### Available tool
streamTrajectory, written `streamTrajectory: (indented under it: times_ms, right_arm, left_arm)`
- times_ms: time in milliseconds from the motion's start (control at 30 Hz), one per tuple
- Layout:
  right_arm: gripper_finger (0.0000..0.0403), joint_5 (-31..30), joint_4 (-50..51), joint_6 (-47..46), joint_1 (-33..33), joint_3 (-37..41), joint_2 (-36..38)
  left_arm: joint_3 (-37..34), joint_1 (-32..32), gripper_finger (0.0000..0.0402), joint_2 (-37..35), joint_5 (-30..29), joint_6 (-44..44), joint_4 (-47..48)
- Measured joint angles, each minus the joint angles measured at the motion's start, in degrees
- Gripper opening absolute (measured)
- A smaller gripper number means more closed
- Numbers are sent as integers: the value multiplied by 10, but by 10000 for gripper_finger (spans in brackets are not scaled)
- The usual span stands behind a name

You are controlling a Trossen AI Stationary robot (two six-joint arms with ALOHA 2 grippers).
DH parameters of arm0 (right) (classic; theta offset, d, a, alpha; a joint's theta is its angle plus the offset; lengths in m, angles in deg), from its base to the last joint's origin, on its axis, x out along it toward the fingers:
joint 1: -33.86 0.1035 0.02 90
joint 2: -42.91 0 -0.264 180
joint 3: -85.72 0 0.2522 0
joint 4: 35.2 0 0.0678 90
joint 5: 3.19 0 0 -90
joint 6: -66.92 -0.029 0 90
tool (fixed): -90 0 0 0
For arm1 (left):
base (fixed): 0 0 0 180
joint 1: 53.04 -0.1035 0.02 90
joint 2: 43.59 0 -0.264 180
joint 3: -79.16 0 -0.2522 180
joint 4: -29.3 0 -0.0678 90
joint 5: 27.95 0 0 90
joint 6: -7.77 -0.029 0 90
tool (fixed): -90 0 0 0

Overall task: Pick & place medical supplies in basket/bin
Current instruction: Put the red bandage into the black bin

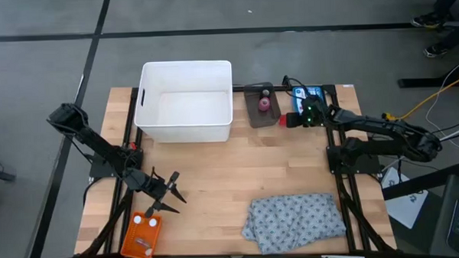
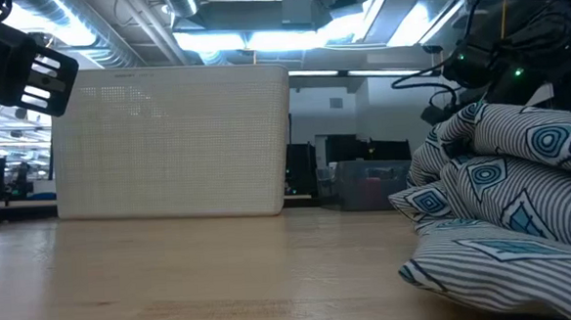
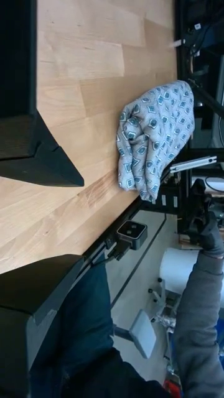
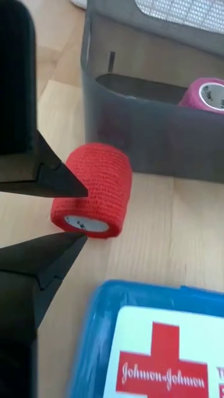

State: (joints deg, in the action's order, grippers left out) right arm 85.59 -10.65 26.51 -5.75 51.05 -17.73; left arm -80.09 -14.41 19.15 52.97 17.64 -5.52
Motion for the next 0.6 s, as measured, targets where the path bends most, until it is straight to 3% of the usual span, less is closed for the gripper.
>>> streamTrajectory:
  times_ms: [600]
  right_arm:
    - [112, 54, -22, -9, 0, 0, -35]
  left_arm:
    - [0, 0, 187, 0, 0, -1, 5]
